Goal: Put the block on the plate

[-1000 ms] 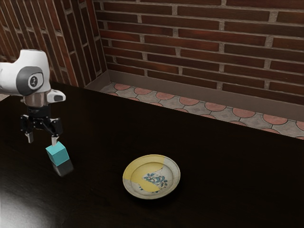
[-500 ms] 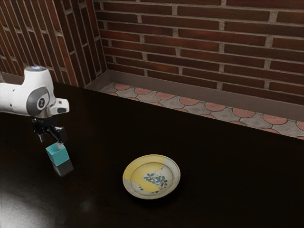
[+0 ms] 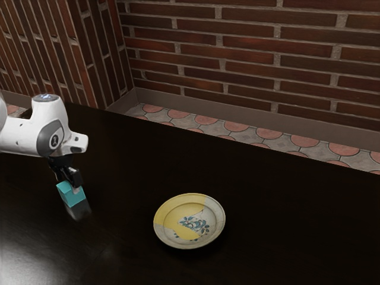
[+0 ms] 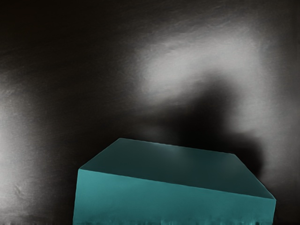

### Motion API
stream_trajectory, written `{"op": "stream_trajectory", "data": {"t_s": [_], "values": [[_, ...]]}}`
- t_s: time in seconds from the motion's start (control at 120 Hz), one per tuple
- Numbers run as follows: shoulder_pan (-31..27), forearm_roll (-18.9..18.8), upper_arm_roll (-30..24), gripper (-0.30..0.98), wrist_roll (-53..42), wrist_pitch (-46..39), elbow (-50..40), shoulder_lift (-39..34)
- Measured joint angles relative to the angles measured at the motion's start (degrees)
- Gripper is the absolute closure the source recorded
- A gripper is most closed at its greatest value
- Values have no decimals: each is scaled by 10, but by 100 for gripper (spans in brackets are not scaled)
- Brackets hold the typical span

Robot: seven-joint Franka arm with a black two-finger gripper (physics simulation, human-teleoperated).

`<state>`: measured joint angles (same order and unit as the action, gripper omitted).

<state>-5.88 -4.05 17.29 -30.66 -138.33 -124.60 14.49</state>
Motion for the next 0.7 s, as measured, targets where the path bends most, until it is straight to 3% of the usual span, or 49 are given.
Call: {"op": "stream_trajectory", "data": {"t_s": [0.333,0.7], "values": [[0,15,0,0,-46,-7,-16,2],[0,18,0,28,-64,-8,-15,1]]}}
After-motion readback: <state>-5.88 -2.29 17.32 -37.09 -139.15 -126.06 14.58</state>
